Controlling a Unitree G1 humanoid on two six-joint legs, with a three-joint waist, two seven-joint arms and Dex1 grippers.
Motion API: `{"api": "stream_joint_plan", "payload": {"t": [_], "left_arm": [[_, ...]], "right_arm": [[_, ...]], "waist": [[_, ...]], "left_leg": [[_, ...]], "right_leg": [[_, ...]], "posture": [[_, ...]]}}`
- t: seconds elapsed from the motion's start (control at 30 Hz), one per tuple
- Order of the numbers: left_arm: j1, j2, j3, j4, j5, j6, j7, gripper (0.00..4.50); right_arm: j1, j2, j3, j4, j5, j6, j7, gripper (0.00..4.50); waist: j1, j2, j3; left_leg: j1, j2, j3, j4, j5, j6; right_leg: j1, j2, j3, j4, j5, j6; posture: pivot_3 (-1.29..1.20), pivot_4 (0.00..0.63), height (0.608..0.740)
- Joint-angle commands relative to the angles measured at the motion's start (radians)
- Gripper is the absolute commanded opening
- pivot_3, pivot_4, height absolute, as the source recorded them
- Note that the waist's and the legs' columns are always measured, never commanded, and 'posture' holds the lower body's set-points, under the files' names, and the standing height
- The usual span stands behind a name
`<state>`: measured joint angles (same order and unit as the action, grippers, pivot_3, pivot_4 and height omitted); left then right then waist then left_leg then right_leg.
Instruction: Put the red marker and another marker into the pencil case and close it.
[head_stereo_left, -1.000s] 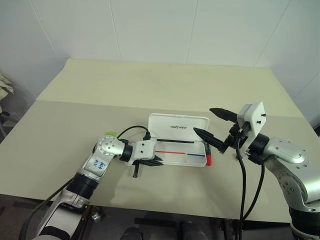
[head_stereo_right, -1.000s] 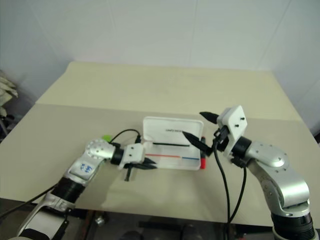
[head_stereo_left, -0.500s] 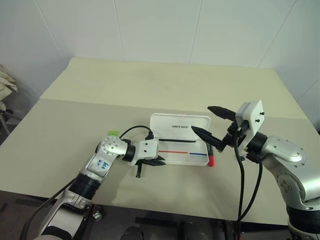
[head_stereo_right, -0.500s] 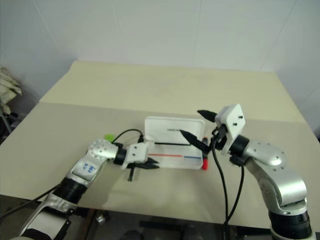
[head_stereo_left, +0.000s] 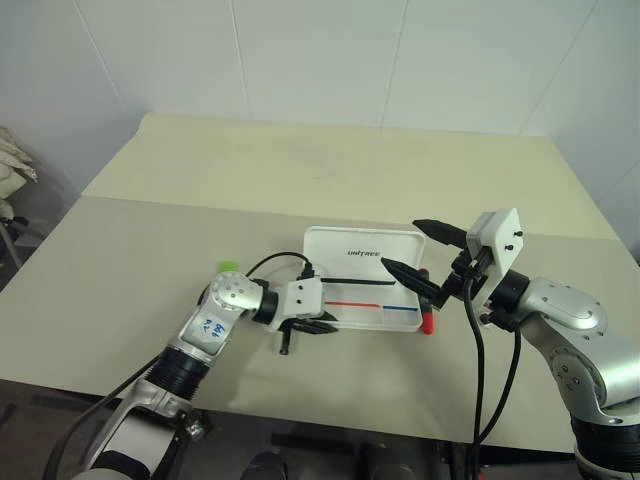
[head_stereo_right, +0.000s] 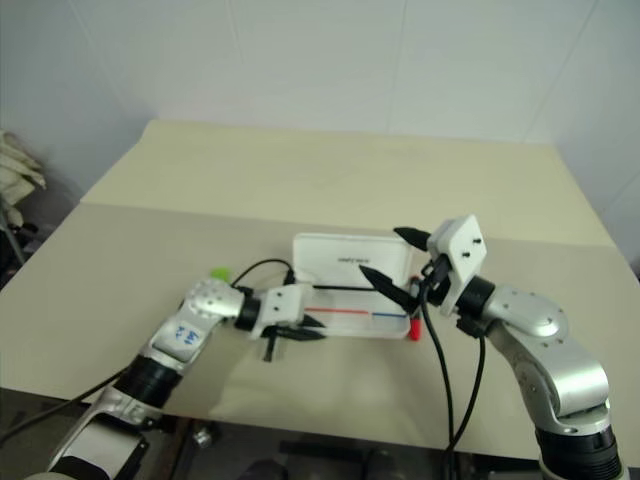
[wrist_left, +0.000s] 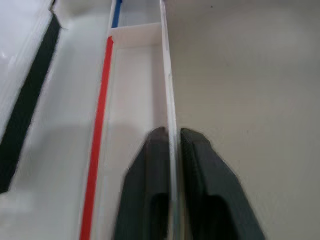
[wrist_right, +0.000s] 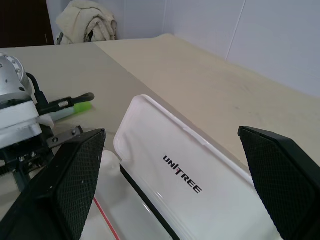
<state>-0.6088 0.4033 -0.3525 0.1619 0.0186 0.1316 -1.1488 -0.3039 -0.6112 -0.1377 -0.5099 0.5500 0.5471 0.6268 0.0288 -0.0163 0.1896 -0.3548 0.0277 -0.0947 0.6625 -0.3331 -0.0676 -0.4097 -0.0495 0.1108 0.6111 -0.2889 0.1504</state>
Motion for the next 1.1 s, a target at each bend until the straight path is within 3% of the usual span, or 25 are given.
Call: {"api": "stream_joint_plan", "payload": {"t": [0.03, 0.07, 0.57, 0.9, 1.0, 1.1], "left_arm": [[0.016, -0.006, -0.022, -0.047, -0.016, -0.011, -0.008, 1.72], [0.017, -0.003, -0.022, -0.050, -0.019, -0.014, -0.011, 1.99], [0.075, 0.116, 0.037, -0.146, -0.081, -0.026, -0.043, 1.99], [0.084, 0.110, 0.075, -0.193, -0.141, 0.007, -0.016, 1.99], [0.083, 0.103, 0.105, -0.215, -0.188, 0.050, -0.007, 2.53], [0.084, 0.107, 0.127, -0.241, -0.237, 0.095, -0.015, 3.47]], "right_arm": [[-0.004, 0.004, -0.016, -0.039, 0.007, -0.021, -0.009, 4.50], [-0.005, 0.005, -0.015, -0.038, 0.007, -0.021, -0.009, 4.50], [0.001, 0.015, -0.008, -0.030, 0.007, -0.020, -0.008, 4.50], [-0.002, 0.021, -0.007, -0.017, 0.005, -0.020, -0.007, 4.50], [0.000, 0.021, -0.012, -0.013, 0.005, -0.019, -0.009, 4.50], [0.002, 0.021, -0.022, -0.013, 0.009, -0.013, -0.017, 4.50]], "waist": [[-0.006, 0.000, 0.000], [-0.007, 0.000, 0.000], [-0.022, 0.000, 0.000], [-0.032, 0.000, 0.000], [-0.032, 0.000, 0.000], [-0.033, 0.000, 0.000]], "left_leg": [[0.000, 0.000, 0.000, -0.001, 0.000, 0.000], [0.000, 0.000, 0.000, -0.001, 0.000, 0.000], [0.000, 0.001, 0.000, -0.005, 0.000, 0.000], [0.000, 0.001, 0.000, -0.006, 0.000, 0.000], [0.000, 0.001, 0.000, -0.006, 0.000, 0.000], [0.000, 0.001, 0.000, -0.006, 0.000, 0.000]], "right_leg": [[0.000, 0.000, 0.000, 0.000, 0.000, 0.000], [-0.001, 0.000, 0.000, 0.000, 0.000, 0.000], [-0.003, 0.001, 0.000, -0.001, -0.001, -0.001], [-0.003, 0.001, 0.000, -0.001, -0.001, -0.001], [-0.003, 0.001, 0.000, -0.001, -0.001, -0.001], [-0.003, 0.001, 0.000, -0.001, -0.001, -0.001]], "posture": [[0.00, 0.150, 0.740], [0.00, 0.150, 0.740], [0.00, 0.150, 0.740], [0.00, 0.150, 0.740], [0.00, 0.150, 0.740], [0.00, 0.150, 0.740]]}}
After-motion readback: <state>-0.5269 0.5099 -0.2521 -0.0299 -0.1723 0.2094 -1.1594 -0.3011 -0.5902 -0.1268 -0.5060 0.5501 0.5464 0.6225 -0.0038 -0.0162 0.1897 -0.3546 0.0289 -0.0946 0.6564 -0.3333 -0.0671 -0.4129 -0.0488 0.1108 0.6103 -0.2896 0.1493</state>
